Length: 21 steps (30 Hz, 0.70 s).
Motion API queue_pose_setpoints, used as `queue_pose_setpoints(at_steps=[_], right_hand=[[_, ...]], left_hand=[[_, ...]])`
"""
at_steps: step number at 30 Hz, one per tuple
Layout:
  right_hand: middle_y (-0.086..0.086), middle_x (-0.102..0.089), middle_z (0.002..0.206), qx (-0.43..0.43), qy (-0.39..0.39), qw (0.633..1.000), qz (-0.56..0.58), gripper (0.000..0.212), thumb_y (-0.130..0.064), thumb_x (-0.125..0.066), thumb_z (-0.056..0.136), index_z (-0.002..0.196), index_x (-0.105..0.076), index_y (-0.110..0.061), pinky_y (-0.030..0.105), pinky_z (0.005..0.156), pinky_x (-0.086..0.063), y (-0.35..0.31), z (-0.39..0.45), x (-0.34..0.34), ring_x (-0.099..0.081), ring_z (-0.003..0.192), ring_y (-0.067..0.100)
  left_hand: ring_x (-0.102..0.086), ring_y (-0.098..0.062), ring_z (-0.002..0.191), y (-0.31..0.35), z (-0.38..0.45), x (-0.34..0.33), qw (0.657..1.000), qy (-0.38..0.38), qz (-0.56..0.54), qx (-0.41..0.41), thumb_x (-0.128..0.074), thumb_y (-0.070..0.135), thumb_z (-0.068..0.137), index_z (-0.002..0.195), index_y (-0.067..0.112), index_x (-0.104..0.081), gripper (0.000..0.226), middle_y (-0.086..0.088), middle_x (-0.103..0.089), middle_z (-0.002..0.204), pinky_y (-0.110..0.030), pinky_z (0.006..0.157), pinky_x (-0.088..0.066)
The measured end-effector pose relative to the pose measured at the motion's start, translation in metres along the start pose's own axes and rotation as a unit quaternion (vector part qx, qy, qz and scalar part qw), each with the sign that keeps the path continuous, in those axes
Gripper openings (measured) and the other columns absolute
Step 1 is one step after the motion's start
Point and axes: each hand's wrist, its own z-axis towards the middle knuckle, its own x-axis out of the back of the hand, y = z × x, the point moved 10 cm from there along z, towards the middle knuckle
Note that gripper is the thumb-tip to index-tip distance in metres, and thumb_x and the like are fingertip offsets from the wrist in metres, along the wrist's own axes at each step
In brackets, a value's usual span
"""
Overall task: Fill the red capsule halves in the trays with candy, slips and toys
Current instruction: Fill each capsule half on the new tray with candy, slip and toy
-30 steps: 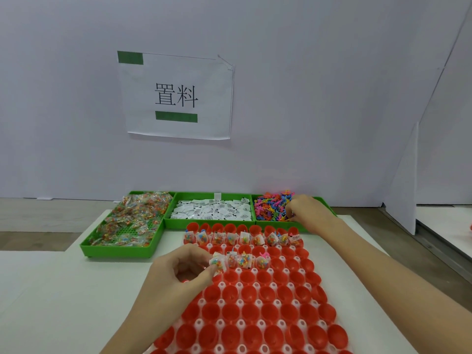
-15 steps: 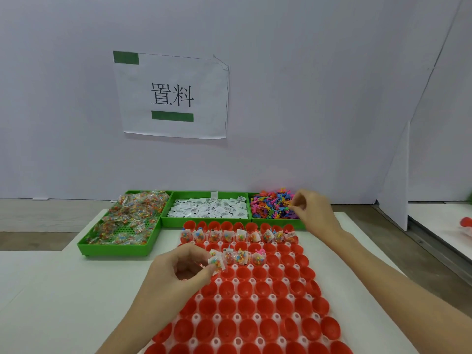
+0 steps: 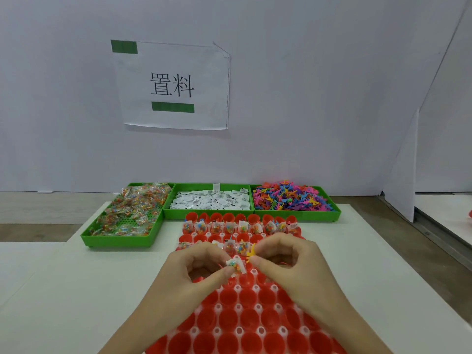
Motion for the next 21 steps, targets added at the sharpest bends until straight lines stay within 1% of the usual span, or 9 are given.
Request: queue_pose_setpoints(at_steps=[2,3,5,7,10,14,17,19,21], right_hand=[[-0.007,-0.077,0.084,0.009,-0.004,1.0,-0.011,0.013,-0.026,-0.085,0.081,0.091,-0.079,-0.03,0.026,0.077,-0.06,-0.002,-0.001,-0.006,-0.074,0.082,0.01],[-0.008,-0.077,0.083,0.014,-0.009,1.0,-0.014,0.01,-0.026,-0.085,0.081,0.089,-0.079,-0.03,0.027,0.077,-0.061,-0.003,-0.002,-0.008,-0.074,0.082,0.01],[-0.011,-0.077,0.083,0.024,-0.021,0.999,-0.023,0.006,-0.027,-0.084,0.082,0.086,-0.08,-0.03,0.022,0.075,-0.059,-0.005,-0.004,-0.01,-0.074,0.081,0.008],[-0.016,-0.076,0.083,0.031,-0.021,0.998,-0.046,0.009,-0.023,-0.083,0.084,0.086,-0.081,-0.032,0.016,0.073,-0.056,-0.005,-0.007,-0.011,-0.073,0.082,0.005],[-0.02,-0.075,0.084,0.049,-0.016,0.996,-0.075,0.014,-0.019,-0.079,0.088,0.09,-0.081,-0.032,0.013,0.072,-0.054,-0.008,-0.01,-0.011,-0.072,0.083,0.003],[-0.021,-0.075,0.09,0.058,-0.037,0.996,-0.055,0.012,-0.027,-0.076,0.091,0.099,-0.081,-0.035,0.018,0.078,-0.057,-0.015,-0.011,-0.007,-0.072,0.088,0.003],[-0.018,-0.076,0.089,0.057,-0.025,0.997,-0.047,0.011,-0.025,-0.08,0.087,0.097,-0.081,-0.032,0.018,0.08,-0.058,-0.017,-0.008,0.004,-0.072,0.088,0.003],[-0.016,-0.077,0.086,0.053,-0.016,0.997,-0.047,0.011,-0.02,-0.08,0.087,0.093,-0.08,-0.03,0.018,0.08,-0.058,-0.017,-0.002,0.013,-0.073,0.086,0.003],[-0.014,-0.077,0.087,0.036,-0.014,0.998,-0.043,0.012,-0.018,-0.081,0.086,0.092,-0.081,-0.028,0.02,0.083,-0.058,-0.013,0.007,0.024,-0.073,0.086,0.004]], left_hand=[[-0.073,-0.026,0.082,0.002,-0.001,-0.005,1.0,-0.01,0.008,-0.005,-0.082,0.027,0.083,0.093,0.021,-0.078,0.012,-0.012,-0.075,0.088,-0.039,0.08,-0.061],[-0.073,-0.025,0.082,0.003,-0.002,-0.006,1.0,-0.01,0.01,-0.006,-0.082,0.029,0.083,0.093,0.022,-0.078,0.013,-0.011,-0.075,0.088,-0.04,0.08,-0.061],[-0.074,-0.023,0.081,0.003,-0.002,-0.007,1.0,0.004,0.021,-0.005,-0.082,0.03,0.082,0.091,0.023,-0.079,0.013,-0.009,-0.075,0.085,-0.041,0.079,-0.061],[-0.074,-0.021,0.078,0.003,-0.002,-0.006,0.999,0.024,0.03,-0.007,-0.083,0.028,0.08,0.089,0.023,-0.079,0.011,-0.006,-0.076,0.082,-0.041,0.078,-0.062],[-0.076,-0.016,0.077,0.004,-0.002,-0.005,0.998,0.05,0.042,-0.011,-0.085,0.025,0.078,0.085,0.027,-0.081,0.009,-0.001,-0.078,0.081,-0.035,0.075,-0.062],[-0.077,-0.013,0.076,0.018,0.002,0.0,0.994,0.08,0.065,-0.024,-0.088,0.027,0.072,0.08,0.031,-0.082,0.011,0.003,-0.079,0.078,-0.024,0.072,-0.061],[-0.077,-0.016,0.074,0.031,0.012,-0.005,0.996,0.059,0.053,-0.028,-0.09,0.026,0.07,0.082,0.028,-0.082,0.014,0.0,-0.079,0.079,-0.024,0.071,-0.062],[-0.078,-0.016,0.073,0.04,0.02,-0.015,0.996,0.039,0.072,-0.045,-0.091,0.022,0.074,0.085,0.026,-0.082,0.015,0.001,-0.079,0.08,-0.026,0.071,-0.063],[-0.077,-0.012,0.072,0.049,0.029,-0.025,0.991,0.034,0.106,-0.067,-0.09,0.018,0.076,0.085,0.025,-0.08,0.015,0.005,-0.079,0.079,-0.023,0.07,-0.062]])
